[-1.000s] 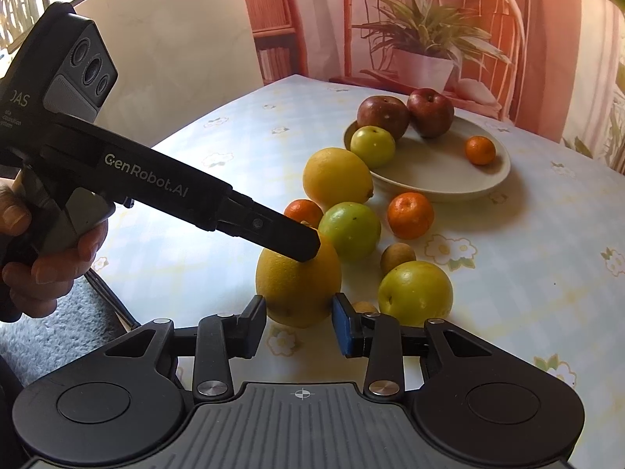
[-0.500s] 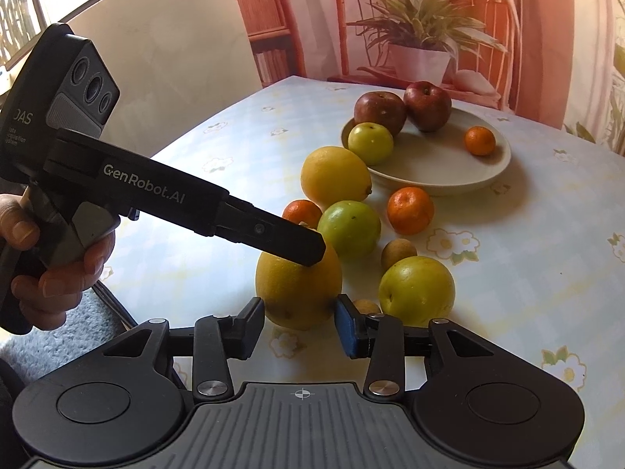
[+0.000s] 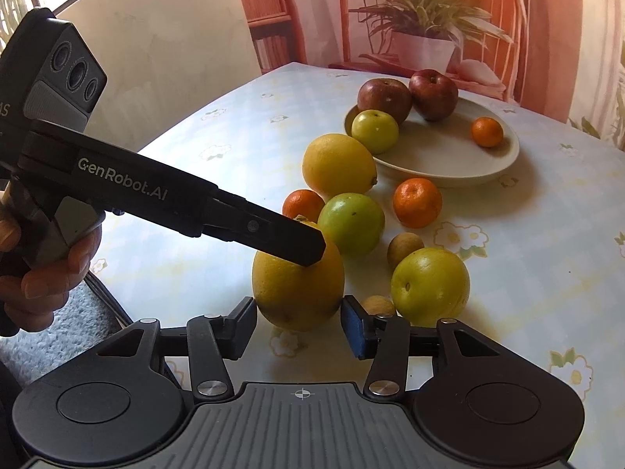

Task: Organize fruits
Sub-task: 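Lift the lemon with the left gripper and carry it over the plate, then lower the lemon onto the plate and open the left gripper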

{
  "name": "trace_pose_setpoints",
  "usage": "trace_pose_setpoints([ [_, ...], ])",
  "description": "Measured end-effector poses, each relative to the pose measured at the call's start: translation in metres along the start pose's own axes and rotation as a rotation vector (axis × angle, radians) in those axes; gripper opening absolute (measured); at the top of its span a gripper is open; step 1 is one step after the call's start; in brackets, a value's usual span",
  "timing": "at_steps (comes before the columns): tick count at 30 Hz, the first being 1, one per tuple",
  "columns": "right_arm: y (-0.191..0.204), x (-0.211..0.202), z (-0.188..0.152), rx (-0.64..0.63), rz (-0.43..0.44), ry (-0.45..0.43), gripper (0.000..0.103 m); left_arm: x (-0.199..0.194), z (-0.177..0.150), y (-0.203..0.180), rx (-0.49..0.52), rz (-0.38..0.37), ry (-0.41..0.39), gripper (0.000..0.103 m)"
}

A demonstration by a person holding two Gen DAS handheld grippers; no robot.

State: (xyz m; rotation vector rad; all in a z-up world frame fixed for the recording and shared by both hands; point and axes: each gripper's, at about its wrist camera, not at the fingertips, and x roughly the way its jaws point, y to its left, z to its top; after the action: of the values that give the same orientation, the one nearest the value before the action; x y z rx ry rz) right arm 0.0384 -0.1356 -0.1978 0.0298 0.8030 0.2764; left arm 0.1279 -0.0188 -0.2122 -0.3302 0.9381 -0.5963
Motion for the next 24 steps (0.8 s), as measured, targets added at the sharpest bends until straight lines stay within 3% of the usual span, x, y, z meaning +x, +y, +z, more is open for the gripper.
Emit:
trace_pose_setpoints([
  [11,-0.003,-0.018,0.022,-0.033,-0.008,-0.085,0.044,-0.018,0.019,-0.010,0.030,-0.001,-0.069,0.048],
  [18,-0.023,-0.022,0.067,-0.083,-0.027,-0.141,0.044,-0.019,0.066,-0.021,0.063,0.016,-0.116,0.048],
  [24,-0.054,-0.004,0.098,-0.090,-0.058,-0.139,0.044,0.007,0.110,-0.024,0.082,0.045,-0.100,0.048],
])
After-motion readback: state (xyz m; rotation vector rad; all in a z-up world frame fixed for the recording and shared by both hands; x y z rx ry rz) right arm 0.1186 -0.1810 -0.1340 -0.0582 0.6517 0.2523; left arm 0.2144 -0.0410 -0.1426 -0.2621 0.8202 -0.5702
